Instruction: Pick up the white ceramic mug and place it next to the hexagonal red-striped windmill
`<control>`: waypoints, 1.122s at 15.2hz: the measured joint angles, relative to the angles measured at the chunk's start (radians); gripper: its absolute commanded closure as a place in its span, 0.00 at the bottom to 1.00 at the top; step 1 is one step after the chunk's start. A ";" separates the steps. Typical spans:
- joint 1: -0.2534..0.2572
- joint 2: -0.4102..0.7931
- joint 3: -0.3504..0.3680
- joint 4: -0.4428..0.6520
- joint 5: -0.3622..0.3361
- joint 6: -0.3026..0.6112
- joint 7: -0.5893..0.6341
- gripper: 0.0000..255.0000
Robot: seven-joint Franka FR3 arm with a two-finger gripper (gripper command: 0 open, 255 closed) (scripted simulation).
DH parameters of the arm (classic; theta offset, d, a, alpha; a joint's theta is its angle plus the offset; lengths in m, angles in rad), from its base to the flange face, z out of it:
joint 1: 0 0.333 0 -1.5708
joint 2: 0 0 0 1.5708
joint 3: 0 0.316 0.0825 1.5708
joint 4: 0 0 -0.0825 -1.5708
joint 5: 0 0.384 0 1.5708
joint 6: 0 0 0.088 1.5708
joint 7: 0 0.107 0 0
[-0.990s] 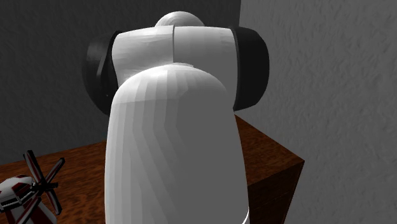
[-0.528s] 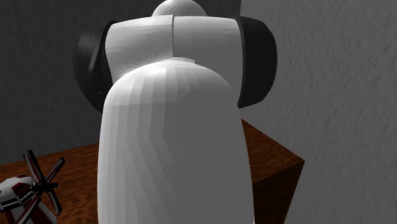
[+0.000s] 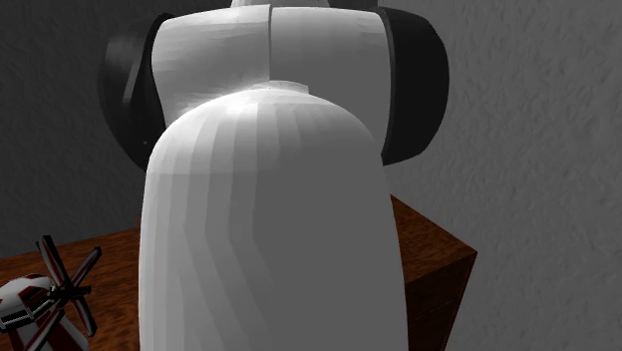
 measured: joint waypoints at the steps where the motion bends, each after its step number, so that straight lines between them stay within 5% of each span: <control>1: 0.000 -0.008 0.000 0.005 -0.001 -0.013 0.000 1.00; 17: 0.000 -0.052 -0.004 0.157 -0.007 -0.208 -0.001 1.00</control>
